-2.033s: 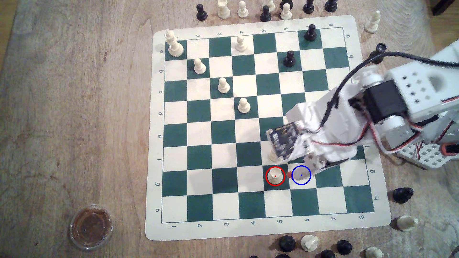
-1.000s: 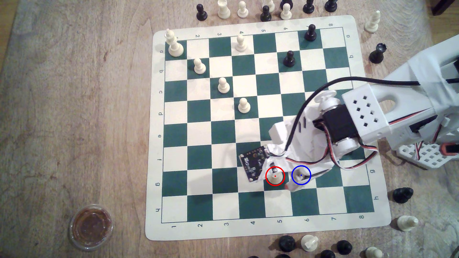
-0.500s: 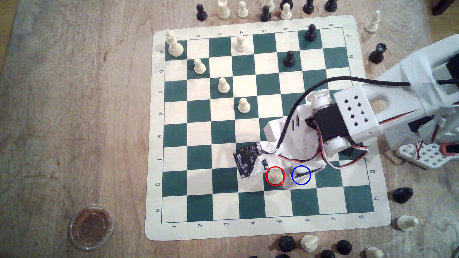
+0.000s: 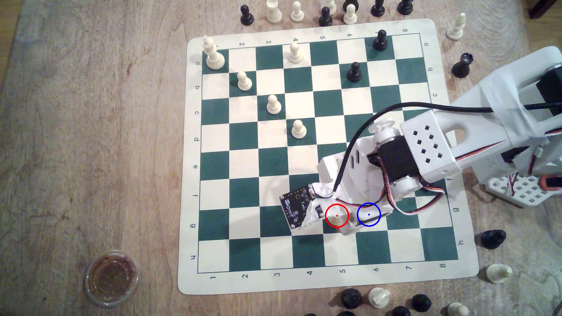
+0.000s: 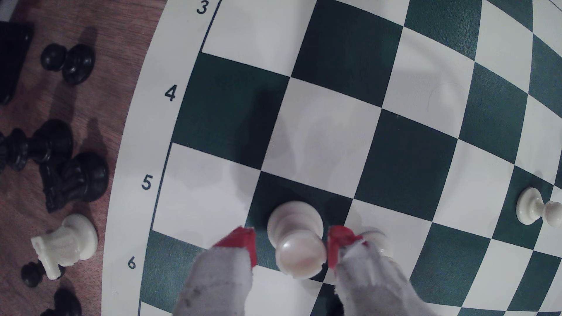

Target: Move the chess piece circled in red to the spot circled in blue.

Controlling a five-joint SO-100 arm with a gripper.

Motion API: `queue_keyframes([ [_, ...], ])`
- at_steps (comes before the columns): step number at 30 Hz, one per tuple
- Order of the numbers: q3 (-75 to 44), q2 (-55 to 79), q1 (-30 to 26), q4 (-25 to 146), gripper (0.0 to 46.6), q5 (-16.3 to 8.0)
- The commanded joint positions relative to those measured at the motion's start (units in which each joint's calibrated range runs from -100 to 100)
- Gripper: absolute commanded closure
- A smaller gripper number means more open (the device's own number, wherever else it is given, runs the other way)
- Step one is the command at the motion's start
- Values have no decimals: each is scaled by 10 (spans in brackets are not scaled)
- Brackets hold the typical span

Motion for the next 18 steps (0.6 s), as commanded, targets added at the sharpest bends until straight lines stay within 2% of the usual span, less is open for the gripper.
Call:
queue_keyframes([
  [1, -45, 2, 0, 1, 352, 0],
  [6, -47, 2, 0, 6, 368, 0],
  [12, -54, -3, -4, 21, 445, -1],
  [18, -56, -32, -8, 30, 458, -5],
])
